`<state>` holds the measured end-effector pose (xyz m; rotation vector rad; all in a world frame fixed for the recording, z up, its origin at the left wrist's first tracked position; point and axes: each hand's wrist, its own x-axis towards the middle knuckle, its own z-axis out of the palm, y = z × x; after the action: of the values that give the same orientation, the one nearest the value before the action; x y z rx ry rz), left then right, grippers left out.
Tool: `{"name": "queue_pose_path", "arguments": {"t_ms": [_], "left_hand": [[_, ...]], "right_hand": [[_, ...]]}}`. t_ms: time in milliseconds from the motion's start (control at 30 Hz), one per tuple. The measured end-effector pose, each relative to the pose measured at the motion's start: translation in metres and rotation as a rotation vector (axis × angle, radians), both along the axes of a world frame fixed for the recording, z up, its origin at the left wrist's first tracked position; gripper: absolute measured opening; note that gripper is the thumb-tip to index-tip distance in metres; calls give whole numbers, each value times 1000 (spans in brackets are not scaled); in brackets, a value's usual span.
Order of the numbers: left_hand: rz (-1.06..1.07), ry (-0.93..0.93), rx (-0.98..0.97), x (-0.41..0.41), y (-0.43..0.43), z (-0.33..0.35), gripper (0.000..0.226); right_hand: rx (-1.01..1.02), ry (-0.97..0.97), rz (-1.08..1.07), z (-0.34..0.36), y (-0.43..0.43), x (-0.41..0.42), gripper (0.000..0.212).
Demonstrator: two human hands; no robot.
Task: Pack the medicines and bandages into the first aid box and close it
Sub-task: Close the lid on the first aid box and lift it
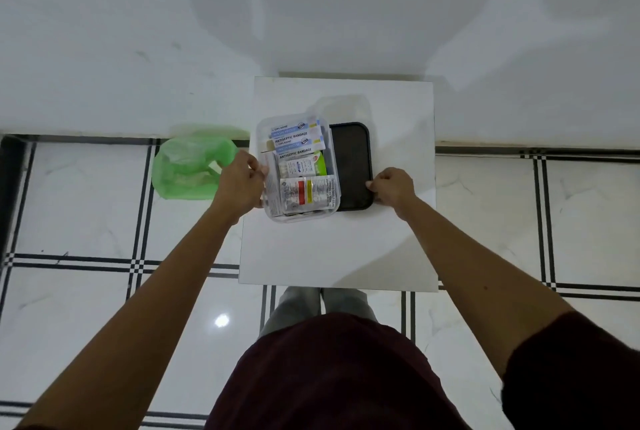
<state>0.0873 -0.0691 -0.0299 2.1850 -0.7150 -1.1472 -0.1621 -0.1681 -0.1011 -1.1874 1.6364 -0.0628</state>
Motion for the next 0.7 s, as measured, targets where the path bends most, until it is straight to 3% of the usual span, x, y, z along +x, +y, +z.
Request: {"name": "queue_pose_path", "arguments": {"t_ms": [133, 267, 333, 500, 700], "left_hand": [[-6, 24, 0, -8, -5, -2, 8], [-43, 81, 11, -21, -14, -6, 8], [-49, 95, 21, -27, -17, -12, 9], [-3, 164, 26, -40, -23, -17, 17], [134, 261, -29, -30, -23, -13, 20]], "right_hand": [[70, -292, -208, 38, -6, -20, 13], [93, -424, -222, 81, -7, -29, 40], [25, -397, -162, 97, -4, -20, 40], [-455, -136, 167, 110, 15, 15, 23], [-664, 0, 417, 92, 54, 53, 28]]}}
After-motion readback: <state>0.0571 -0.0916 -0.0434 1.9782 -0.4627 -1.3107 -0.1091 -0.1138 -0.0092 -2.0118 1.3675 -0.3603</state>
